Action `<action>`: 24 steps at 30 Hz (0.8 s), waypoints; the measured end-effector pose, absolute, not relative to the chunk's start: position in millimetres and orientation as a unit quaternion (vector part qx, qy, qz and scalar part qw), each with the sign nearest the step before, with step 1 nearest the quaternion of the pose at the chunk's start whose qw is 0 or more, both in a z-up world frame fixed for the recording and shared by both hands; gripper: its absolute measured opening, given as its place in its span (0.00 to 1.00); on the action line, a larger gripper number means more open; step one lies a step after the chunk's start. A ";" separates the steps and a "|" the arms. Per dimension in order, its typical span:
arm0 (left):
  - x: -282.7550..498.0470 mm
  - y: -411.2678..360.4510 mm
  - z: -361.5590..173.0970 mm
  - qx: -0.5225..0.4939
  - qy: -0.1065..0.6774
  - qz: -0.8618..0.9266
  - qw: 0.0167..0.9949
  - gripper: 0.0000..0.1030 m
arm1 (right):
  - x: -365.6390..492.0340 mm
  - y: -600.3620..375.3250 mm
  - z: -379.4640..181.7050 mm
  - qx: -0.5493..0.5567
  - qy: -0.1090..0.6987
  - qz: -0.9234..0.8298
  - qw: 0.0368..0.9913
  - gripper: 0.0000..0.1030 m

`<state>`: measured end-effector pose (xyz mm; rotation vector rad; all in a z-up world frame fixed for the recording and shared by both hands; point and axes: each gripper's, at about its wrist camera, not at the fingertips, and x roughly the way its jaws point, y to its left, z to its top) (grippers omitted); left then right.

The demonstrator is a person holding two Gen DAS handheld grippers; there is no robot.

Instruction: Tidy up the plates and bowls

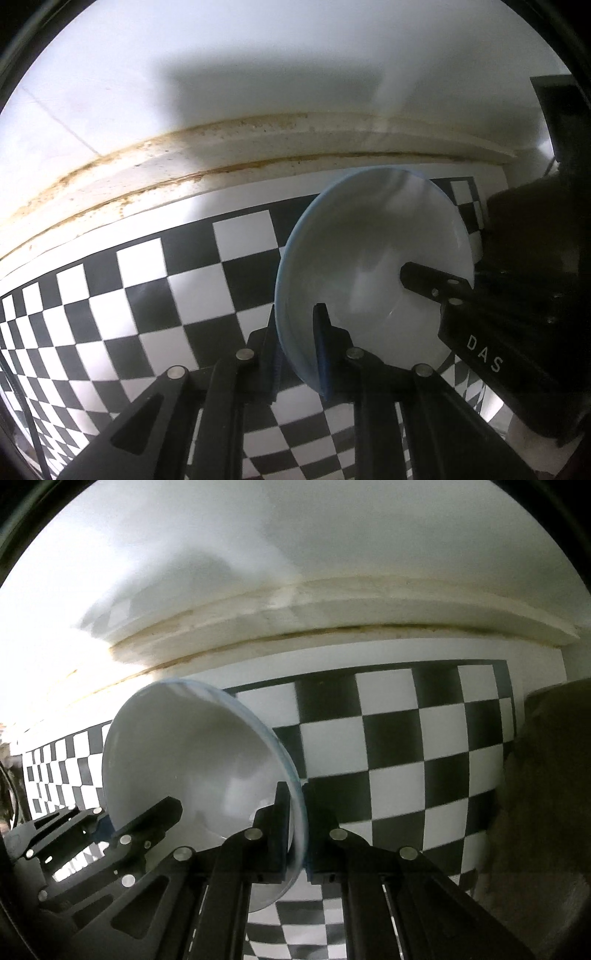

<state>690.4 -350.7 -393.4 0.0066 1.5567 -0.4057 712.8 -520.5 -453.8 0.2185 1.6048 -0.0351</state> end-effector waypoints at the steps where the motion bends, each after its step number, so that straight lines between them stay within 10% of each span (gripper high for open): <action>1: 687.3 -348.0 -388.3 0.002 0.695 -0.183 0.695 0.13 | 709.4 -520.2 -448.2 0.100 0.714 -0.015 0.693 0.07; 24: 552.6 -309.5 -299.8 0.027 0.674 -0.225 0.703 0.13 | 552.9 -477.8 -344.0 0.116 0.677 -0.016 0.727 0.07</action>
